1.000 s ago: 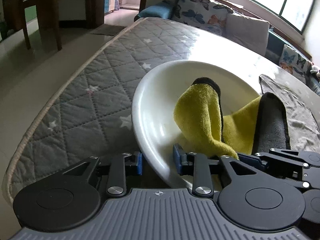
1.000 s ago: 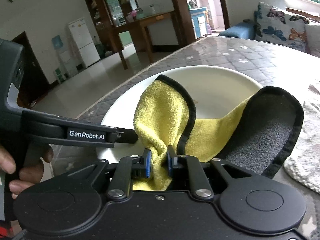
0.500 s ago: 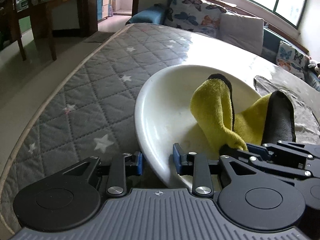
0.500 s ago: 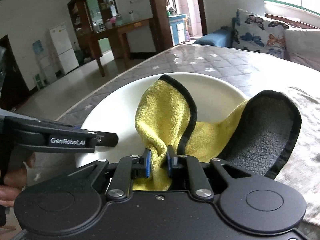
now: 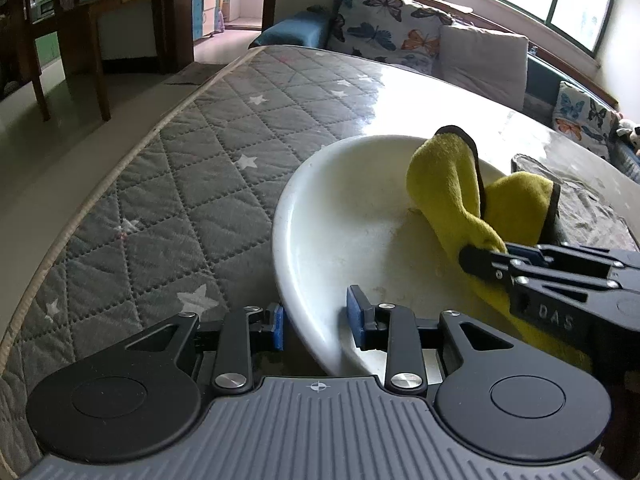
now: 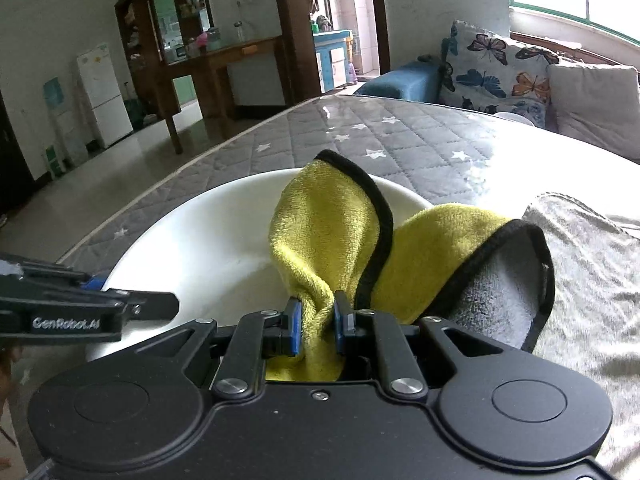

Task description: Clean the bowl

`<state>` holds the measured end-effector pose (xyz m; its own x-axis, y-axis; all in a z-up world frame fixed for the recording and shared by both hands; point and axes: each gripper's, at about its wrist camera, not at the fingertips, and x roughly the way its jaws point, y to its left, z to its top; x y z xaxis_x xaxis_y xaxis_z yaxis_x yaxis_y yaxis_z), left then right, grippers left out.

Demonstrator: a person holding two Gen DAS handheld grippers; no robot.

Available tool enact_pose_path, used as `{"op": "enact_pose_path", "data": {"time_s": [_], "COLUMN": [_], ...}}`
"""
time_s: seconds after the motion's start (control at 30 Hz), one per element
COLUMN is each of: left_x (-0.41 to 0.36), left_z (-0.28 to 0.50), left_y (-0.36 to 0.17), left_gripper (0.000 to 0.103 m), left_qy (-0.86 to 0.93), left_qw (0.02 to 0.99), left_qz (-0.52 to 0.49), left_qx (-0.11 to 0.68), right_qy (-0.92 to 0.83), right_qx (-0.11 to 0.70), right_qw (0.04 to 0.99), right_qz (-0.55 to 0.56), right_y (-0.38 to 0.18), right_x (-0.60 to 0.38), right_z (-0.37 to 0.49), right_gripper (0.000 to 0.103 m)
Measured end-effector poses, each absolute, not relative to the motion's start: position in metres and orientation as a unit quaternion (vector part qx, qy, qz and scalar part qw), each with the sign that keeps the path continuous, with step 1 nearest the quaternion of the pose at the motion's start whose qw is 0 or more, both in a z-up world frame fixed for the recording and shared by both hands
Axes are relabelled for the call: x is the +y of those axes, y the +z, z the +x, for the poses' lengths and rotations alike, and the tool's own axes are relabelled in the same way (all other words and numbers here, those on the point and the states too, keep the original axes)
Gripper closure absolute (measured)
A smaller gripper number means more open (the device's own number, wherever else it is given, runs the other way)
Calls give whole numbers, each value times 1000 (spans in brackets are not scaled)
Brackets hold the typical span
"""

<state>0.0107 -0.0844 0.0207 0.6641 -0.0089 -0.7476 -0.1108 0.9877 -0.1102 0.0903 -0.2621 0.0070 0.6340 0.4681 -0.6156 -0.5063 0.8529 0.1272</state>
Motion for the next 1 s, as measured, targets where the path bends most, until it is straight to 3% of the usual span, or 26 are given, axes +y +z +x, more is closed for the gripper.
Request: {"op": "enact_pose_path", "data": {"time_s": [1.0], "left_x": [-77], "left_z": [38], "left_y": [22], "left_gripper": [67], "left_qy": [26], "left_qw": [912], "left_qz": [-51], "left_qx": [406], "right_qy": [276], "right_qx": [341], "right_qw": [898], "right_qz": [-10], "right_y": [11], "right_x": [-258], "right_z": [84], "right_gripper": [87]}}
